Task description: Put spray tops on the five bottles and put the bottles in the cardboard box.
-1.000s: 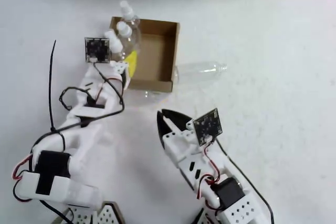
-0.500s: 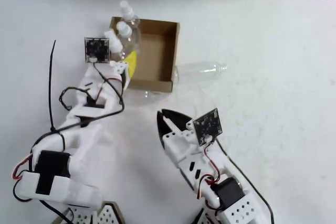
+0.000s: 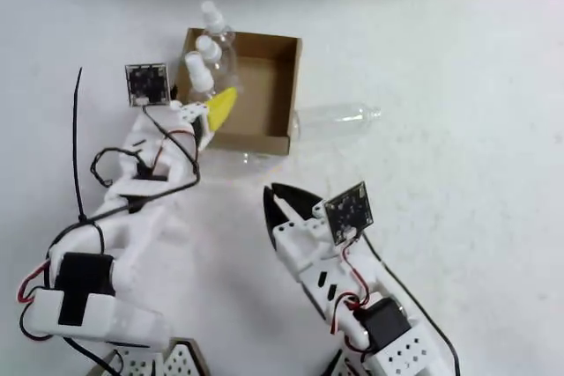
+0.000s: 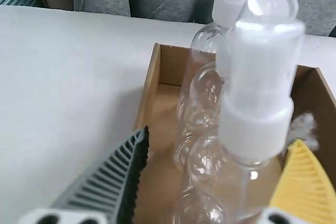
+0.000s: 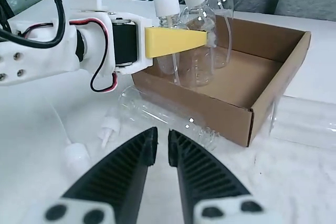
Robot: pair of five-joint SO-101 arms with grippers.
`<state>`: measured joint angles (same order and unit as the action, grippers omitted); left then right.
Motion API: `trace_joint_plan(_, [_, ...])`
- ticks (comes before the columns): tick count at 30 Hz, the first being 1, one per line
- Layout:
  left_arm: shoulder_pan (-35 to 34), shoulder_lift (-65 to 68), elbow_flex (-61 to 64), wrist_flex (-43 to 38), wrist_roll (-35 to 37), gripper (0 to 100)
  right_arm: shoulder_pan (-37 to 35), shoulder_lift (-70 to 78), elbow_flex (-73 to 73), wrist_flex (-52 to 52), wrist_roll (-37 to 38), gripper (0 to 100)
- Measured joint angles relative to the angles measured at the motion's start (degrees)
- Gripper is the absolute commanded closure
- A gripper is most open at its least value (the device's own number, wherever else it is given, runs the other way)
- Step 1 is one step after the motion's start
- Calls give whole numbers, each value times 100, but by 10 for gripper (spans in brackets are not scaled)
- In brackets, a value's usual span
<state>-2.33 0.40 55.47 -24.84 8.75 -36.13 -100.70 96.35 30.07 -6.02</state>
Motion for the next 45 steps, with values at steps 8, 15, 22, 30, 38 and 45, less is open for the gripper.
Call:
trace_joint_plan(8, [-9,-404,492,0,0,620,0,0,0,0,0,983])
trace_joint_plan(15, [-9,-1266,1029,141,0,619,0,0,0,0,0,983])
trace_joint_plan(22, [-9,-1767,1037,1090,-88,622,0,0,0,0,0,983])
trace_joint_plan(30, [-9,-2268,1152,2295,-536,623,0,0,0,0,0,983])
trace_joint_plan(38, [-18,-3341,2031,2409,-536,623,0,0,0,0,0,983])
trace_joint_plan(45, [-18,-4466,2927,2409,-545,624,0,0,0,0,0,983])
